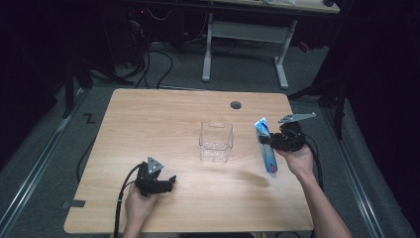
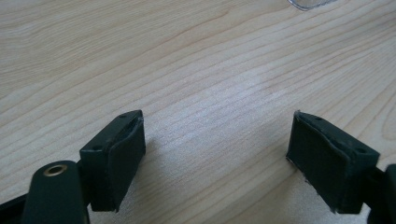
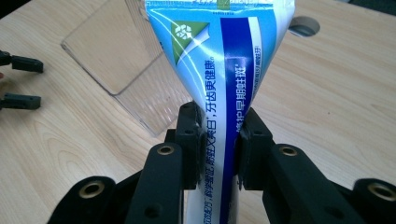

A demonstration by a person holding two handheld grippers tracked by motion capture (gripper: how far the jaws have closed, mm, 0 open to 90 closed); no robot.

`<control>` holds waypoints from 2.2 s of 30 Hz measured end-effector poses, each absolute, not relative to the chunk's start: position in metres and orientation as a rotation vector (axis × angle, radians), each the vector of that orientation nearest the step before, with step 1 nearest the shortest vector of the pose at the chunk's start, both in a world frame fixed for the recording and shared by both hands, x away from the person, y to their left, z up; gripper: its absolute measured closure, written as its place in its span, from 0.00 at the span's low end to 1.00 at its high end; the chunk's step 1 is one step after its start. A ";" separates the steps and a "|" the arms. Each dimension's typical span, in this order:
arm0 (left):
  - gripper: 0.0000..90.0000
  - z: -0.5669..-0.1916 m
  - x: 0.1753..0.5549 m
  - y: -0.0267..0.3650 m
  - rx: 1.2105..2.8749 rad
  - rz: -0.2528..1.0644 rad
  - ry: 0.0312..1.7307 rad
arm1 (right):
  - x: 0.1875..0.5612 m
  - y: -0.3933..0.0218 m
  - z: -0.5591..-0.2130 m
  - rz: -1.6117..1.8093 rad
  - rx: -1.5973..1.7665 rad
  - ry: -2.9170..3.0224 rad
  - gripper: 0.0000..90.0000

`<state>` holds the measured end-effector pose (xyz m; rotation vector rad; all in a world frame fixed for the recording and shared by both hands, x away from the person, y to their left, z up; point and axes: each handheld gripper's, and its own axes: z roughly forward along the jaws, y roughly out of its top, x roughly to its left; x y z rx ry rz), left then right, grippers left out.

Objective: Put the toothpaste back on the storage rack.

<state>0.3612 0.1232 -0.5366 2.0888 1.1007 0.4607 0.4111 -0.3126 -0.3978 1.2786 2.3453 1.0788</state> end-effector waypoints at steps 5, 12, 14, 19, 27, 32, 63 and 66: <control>0.22 -0.537 0.361 0.123 2.089 0.461 1.101 | 0.408 -0.307 -0.388 1.107 1.233 2.341 0.82; 0.22 -0.537 0.361 0.123 2.089 0.461 1.101 | 0.408 -0.295 -0.386 1.181 1.207 2.367 0.82; 0.22 -0.537 0.361 0.123 2.089 0.461 1.101 | 0.408 -0.294 -0.386 1.191 1.203 2.368 0.82; 0.22 -0.537 0.361 0.123 2.090 0.462 1.100 | 0.406 -0.288 -0.378 1.232 1.156 2.363 0.82; 0.22 -0.537 0.361 0.123 2.090 0.463 1.099 | 0.404 -0.284 -0.366 1.297 1.122 2.365 0.82; 0.22 -0.537 0.361 0.123 2.090 0.462 1.100 | 0.402 -0.276 -0.364 1.310 1.087 2.388 0.82; 0.22 -0.537 0.361 0.123 2.091 0.462 1.099 | 0.422 -0.241 -0.332 1.412 1.003 2.351 0.82; 0.22 -0.536 0.361 0.123 2.092 0.461 1.100 | 0.424 -0.238 -0.328 1.427 1.002 2.342 0.81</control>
